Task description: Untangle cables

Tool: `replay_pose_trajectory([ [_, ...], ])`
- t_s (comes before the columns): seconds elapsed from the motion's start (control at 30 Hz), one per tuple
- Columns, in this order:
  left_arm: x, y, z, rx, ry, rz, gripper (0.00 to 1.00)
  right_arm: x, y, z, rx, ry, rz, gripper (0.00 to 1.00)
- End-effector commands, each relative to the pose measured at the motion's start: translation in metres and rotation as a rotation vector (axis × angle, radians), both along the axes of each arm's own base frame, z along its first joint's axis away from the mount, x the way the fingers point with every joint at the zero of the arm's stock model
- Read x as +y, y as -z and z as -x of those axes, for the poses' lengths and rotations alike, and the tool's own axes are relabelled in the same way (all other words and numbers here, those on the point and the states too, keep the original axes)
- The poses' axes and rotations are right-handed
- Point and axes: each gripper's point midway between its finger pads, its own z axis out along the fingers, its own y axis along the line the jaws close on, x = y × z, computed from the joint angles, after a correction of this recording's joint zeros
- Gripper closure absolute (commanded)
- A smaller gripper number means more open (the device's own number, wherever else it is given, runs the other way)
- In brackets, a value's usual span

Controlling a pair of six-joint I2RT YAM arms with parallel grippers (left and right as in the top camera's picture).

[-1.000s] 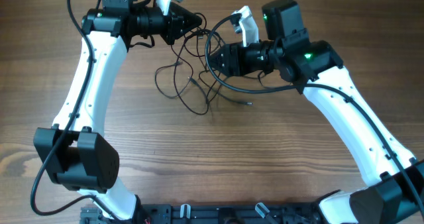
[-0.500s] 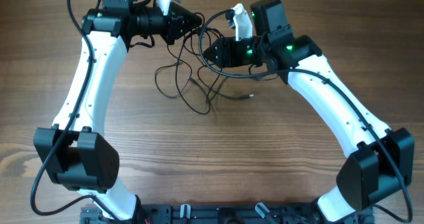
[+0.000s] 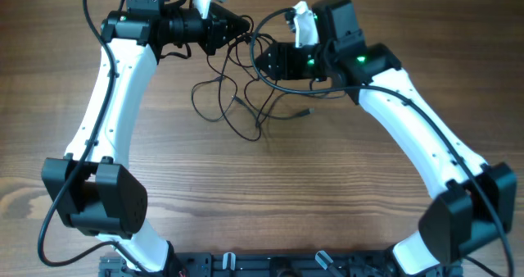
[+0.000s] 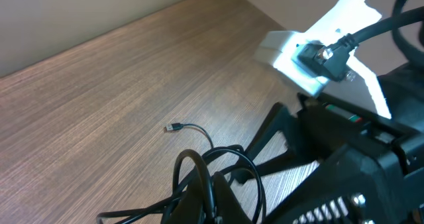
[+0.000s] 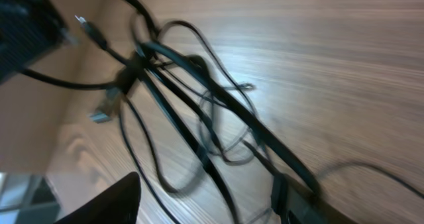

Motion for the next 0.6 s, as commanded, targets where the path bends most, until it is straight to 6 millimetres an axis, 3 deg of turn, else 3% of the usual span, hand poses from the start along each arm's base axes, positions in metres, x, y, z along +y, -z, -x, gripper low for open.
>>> replay_pose_trajectory([
  [0.0, 0.003, -0.005, -0.004, -0.014, -0.012, 0.003, 0.96, -0.035, -0.025, -0.002, -0.091, 0.121, 0.121, 0.33],
  [0.1, 0.003, -0.004, -0.004, -0.014, -0.014, 0.0, 0.96, -0.05, -0.021, 0.002, -0.083, 0.164, 0.19, 0.33],
  [0.17, 0.004, -0.003, -0.006, -0.015, -0.023, -0.009, 0.96, -0.049, -0.027, 0.008, -0.09, 0.137, 0.184, 0.33],
  [0.4, 0.005, -0.002, -0.007, -0.021, -0.03, -0.016, 0.96, -0.014, -0.043, 0.035, -0.034, -0.002, 0.023, 0.33],
  [0.57, 0.005, -0.002, -0.007, -0.02, -0.03, -0.016, 0.96, 0.012, -0.053, 0.043, -0.053, -0.041, -0.03, 0.33],
])
